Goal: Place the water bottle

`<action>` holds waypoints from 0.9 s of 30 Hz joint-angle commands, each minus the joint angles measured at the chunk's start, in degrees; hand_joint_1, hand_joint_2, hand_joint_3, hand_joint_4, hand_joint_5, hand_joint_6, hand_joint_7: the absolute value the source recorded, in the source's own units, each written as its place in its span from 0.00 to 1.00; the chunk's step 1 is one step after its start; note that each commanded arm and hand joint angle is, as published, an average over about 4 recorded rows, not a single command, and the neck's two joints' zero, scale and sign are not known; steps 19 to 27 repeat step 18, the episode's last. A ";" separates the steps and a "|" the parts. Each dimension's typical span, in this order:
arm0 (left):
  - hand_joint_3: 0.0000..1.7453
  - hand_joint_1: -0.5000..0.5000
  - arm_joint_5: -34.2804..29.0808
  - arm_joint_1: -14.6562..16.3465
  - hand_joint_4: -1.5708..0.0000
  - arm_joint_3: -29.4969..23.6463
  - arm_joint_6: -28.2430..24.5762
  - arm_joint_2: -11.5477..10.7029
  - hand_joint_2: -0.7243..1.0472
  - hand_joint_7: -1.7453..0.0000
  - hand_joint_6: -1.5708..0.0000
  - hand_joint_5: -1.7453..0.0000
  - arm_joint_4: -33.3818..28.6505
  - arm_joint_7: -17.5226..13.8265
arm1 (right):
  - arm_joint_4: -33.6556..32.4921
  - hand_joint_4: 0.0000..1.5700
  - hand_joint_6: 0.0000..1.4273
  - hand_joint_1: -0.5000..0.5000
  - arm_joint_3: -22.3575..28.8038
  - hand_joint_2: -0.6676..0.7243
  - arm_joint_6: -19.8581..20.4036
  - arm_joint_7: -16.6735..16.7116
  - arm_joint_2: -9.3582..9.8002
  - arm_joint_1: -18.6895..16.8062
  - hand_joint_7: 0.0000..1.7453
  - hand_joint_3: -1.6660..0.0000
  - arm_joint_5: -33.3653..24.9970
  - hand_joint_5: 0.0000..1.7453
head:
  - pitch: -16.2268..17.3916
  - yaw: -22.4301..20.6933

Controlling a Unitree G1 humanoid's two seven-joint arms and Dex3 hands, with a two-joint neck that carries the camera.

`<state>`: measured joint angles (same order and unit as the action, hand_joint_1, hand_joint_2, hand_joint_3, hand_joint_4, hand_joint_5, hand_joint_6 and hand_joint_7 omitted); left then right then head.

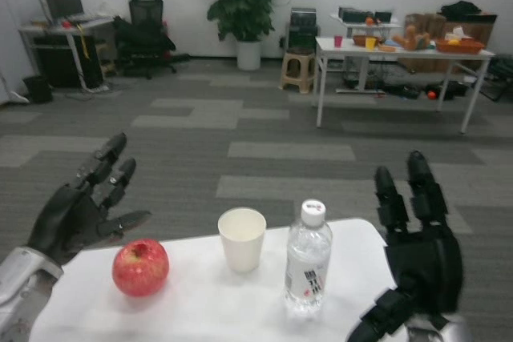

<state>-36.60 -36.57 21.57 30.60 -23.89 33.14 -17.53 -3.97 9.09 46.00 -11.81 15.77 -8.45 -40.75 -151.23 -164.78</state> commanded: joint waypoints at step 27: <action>0.05 0.00 -10.92 -0.61 1.00 3.53 2.33 -1.31 0.85 1.00 1.00 1.00 0.40 -0.13 | -16.10 0.00 0.00 0.04 -3.02 0.82 -10.87 3.85 -3.87 2.76 0.00 1.00 14.79 0.00 | 0.01 -0.56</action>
